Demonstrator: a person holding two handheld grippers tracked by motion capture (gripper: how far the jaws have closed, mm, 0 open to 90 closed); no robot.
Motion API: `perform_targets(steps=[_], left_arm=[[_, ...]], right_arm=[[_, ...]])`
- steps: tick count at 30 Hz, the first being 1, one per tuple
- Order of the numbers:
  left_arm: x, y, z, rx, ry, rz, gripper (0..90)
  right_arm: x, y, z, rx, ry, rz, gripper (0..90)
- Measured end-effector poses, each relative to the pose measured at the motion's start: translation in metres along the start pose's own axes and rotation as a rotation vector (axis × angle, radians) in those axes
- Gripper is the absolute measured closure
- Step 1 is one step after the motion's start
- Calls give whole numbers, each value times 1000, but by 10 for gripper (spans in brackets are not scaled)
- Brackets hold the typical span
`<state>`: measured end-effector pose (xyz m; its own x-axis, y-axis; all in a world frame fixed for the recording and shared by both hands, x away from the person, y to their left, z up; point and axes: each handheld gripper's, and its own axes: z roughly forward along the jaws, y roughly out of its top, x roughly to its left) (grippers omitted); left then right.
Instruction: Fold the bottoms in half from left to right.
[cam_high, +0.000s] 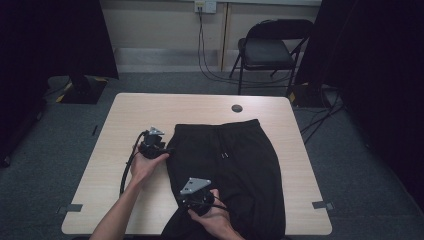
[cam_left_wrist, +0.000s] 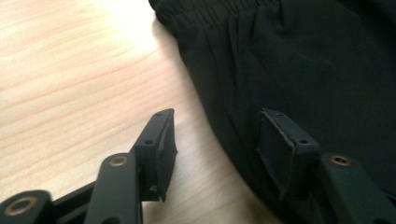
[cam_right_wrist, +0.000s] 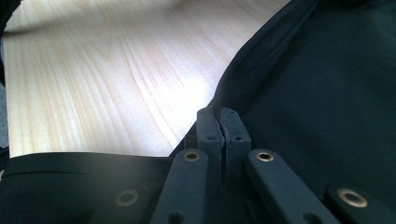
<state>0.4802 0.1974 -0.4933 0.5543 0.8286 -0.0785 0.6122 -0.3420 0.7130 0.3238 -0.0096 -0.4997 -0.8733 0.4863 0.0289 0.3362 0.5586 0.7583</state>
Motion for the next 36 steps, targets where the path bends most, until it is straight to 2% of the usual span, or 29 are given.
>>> perform_targets(steps=[1,3,4,5,6,8,9,10,12,13,15,16,17,18,19,20,22,23,24,25,27,28,29,30,31,32,33,35,36], left_arm=[[-2,0,3,-23,-4,-9,479],[-3,0,5,-32,-3,-10,500],[-9,2,9,-43,9,35,537],[-14,3,10,-38,22,48,573],[-17,4,11,-42,5,28,654],[-20,5,12,-39,10,31,794],[-23,6,13,-39,-4,34,794],[-23,7,13,-31,-13,14,864],[-21,7,13,-32,-24,0,873],[-17,6,12,-32,-46,-32,879],[-11,6,9,-70,-82,-92,881],[-11,6,9,-70,-82,-92,881],[-6,7,3,-111,-114,-141,882],[-6,7,3,-111,-114,-141,882],[0,11,-6,-153,-136,-176,882],[0,11,-6,-153,-136,-176,882],[4,20,-17,-178,-133,-171,882],[7,28,-28,-232,-149,-198,882],[7,28,-28,-232,-149,-198,882],[9,40,-41,-270,-138,-190,882],[13,51,-52,-298,-134,-195,882],[13,51,-52,-298,-134,-195,882],[17,58,-63,-331,-135,-218,882],[17,58,-63,-331,-135,-218,882],[21,65,-74,-362,-124,-225,882],[21,65,-74,-362,-124,-225,882],[24,70,-81,-374,-124,-231,882],[29,83,-97,-401,-104,-228,882],[29,88,-104,-415,-98,-221,882]], right_arm=[[0,0,0,1,2,4,884],[0,0,0,1,1,1,884],[1,0,0,2,-4,0,884],[1,0,0,3,-6,-4,884],[1,1,0,5,-7,-3,885],[1,1,0,9,-3,-10,887],[1,1,0,9,-3,-10,887],[2,3,0,18,-8,-7,890],[2,3,0,23,-10,-10,892],[3,5,-1,27,-3,0,894],[4,7,-3,16,0,0,894],[4,7,-3,16,0,0,894],[5,12,-8,-5,12,11,894],[5,12,-8,-5,12,11,894],[6,21,-15,-35,14,10,894],[6,21,-15,-35,14,10,894],[8,32,-23,-69,17,10,894],[9,44,-30,-97,9,1,894],[9,44,-30,-97,9,1,894],[8,58,-37,-130,9,-2,894],[7,73,-45,-161,6,-11,894],[7,73,-45,-161,6,-11,894],[5,88,-53,-204,9,-10,894],[5,93,-55,-212,13,-11,894],[4,100,-57,-224,15,-13,894],[4,100,-57,-224,15,-13,894],[4,107,-59,-236,15,-18,894],[6,135,-68,-279,16,-44,894],[6,141,-70,-293,19,-48,894]])
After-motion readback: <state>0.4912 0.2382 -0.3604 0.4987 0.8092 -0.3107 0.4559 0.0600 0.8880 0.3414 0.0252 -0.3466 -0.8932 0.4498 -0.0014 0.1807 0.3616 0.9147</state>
